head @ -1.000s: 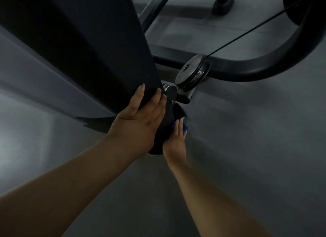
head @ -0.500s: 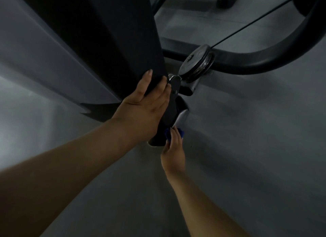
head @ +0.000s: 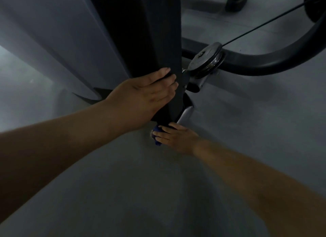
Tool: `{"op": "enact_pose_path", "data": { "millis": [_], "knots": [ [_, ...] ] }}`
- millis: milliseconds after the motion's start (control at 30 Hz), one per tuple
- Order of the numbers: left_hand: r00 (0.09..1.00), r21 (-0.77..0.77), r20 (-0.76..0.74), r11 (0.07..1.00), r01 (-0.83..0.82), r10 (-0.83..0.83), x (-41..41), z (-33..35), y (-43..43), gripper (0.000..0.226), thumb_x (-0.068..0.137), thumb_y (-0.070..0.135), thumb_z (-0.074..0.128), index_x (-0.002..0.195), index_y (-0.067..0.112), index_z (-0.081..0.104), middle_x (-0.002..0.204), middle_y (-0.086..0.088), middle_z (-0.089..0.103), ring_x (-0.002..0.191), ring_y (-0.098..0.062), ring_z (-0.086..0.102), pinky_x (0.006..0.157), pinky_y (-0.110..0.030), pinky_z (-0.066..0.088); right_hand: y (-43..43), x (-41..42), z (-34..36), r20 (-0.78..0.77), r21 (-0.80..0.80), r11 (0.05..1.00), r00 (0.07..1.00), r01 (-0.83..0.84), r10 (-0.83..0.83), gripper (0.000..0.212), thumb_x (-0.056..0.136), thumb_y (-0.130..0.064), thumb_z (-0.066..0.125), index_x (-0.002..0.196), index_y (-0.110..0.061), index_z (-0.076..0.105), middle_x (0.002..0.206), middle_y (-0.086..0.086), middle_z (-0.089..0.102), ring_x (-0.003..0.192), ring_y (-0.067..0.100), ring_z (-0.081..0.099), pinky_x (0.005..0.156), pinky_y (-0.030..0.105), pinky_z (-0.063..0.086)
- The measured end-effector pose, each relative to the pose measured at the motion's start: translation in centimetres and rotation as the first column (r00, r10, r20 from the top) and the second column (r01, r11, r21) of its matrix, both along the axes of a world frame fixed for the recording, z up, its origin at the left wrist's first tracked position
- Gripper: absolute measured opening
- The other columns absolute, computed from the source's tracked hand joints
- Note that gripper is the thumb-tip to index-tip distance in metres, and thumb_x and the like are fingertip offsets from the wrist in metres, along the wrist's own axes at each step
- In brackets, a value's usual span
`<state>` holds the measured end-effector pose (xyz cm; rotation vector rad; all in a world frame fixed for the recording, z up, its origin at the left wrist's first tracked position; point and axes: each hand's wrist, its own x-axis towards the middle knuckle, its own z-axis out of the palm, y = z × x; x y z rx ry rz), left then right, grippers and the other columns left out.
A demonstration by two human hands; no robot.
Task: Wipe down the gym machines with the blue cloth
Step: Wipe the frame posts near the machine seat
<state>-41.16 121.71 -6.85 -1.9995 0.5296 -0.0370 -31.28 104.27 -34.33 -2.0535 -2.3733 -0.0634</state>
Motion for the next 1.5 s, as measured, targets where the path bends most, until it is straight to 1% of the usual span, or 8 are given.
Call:
{"op": "enact_pose_path", "data": {
  "millis": [100,267,433,633,767,1000,1267,1500],
  "knots": [
    [0.998,-0.019,0.024,0.998,0.058,-0.058,0.1,0.0,0.8,0.063,0.112,0.025,0.022,0.170,0.002,0.024,0.178,-0.015,0.027,0.166,-0.033,0.024,0.136,-0.056,-0.002,-1.2,1.8,-0.4,0.072,-0.080,0.995,0.995,-0.062,0.068,0.082,0.106,-0.024,0.052,0.175,-0.027,0.006,0.181,-0.010,0.007,0.167,0.023,0.002,0.131,0.043,-0.019],
    [0.992,-0.027,0.094,0.996,0.091,-0.088,0.6,-0.6,0.9,0.061,0.112,0.027,0.042,0.168,0.003,0.034,0.174,-0.012,0.037,0.163,-0.031,0.033,0.135,-0.056,-0.006,4.8,-2.7,2.3,-0.066,-0.213,0.977,0.998,-0.007,-0.007,0.066,0.112,-0.026,0.024,0.174,-0.021,0.000,0.181,-0.002,-0.013,0.167,0.028,-0.014,0.136,0.050,0.003],
    [0.990,0.030,0.068,0.992,0.125,-0.126,0.4,-0.5,1.4,0.063,0.113,0.030,0.042,0.169,0.003,0.031,0.176,-0.013,0.034,0.164,-0.029,0.032,0.137,-0.055,0.008,2.0,1.0,0.0,0.023,-0.075,0.990,0.992,-0.123,0.125,0.080,0.109,-0.018,0.051,0.175,-0.018,0.005,0.181,-0.002,-0.010,0.168,0.031,0.002,0.135,0.047,0.016],
    [0.996,-0.043,0.047,0.996,0.075,-0.073,0.2,-0.7,0.7,0.059,0.113,0.020,0.027,0.168,0.001,0.031,0.175,-0.015,0.035,0.164,-0.033,0.031,0.137,-0.056,-0.003,2.1,0.1,0.5,-0.029,-0.118,0.991,0.997,-0.069,0.066,0.074,0.111,-0.018,0.044,0.175,-0.019,0.007,0.182,-0.001,-0.006,0.168,0.030,0.001,0.132,0.043,-0.008],
    [0.996,-0.022,0.021,0.996,0.085,-0.085,0.0,-0.3,0.9,0.059,0.113,0.018,0.019,0.168,0.001,0.031,0.175,-0.015,0.036,0.163,-0.032,0.033,0.137,-0.056,0.001,3.9,-1.3,1.6,-0.100,-0.208,0.978,0.995,-0.019,-0.002,0.067,0.114,-0.020,0.032,0.175,-0.021,0.005,0.182,-0.002,-0.009,0.167,0.025,-0.013,0.137,0.045,0.007],
    [0.999,-0.115,-0.021,0.992,0.042,-0.045,0.0,-0.4,0.3,0.064,0.113,0.013,0.005,0.167,0.004,0.037,0.173,-0.015,0.039,0.162,-0.032,0.035,0.137,-0.053,0.004,0.2,2.3,0.6,-0.004,-0.161,0.981,0.994,-0.111,0.112,0.080,0.109,-0.022,0.044,0.174,-0.020,-0.001,0.180,-0.001,-0.019,0.167,0.028,-0.011,0.135,0.045,-0.004],
    [0.998,-0.142,-0.060,0.990,-0.009,0.001,-0.1,-0.5,0.1,0.069,0.109,0.013,-0.004,0.171,0.004,0.026,0.178,-0.017,0.026,0.166,-0.036,0.024,0.136,-0.056,0.002,3.3,-1.5,2.2,-0.154,-0.270,0.963,0.987,-0.003,-0.040,0.064,0.116,-0.019,0.034,0.175,-0.025,0.010,0.182,-0.006,-0.007,0.168,0.025,-0.008,0.131,0.040,-0.009],
    [0.999,-0.255,-0.033,0.967,0.016,-0.026,0.0,-0.8,0.1,0.072,0.112,0.014,-0.006,0.165,0.002,0.043,0.172,-0.018,0.040,0.161,-0.036,0.037,0.134,-0.055,0.015,-2.0,3.3,-1.2,-0.128,0.023,0.995,0.987,-0.095,0.097,0.070,0.099,-0.009,0.071,0.164,-0.021,0.047,0.170,-0.002,0.044,0.155,0.039,0.043,0.127,0.053,0.036]
  ]
}}
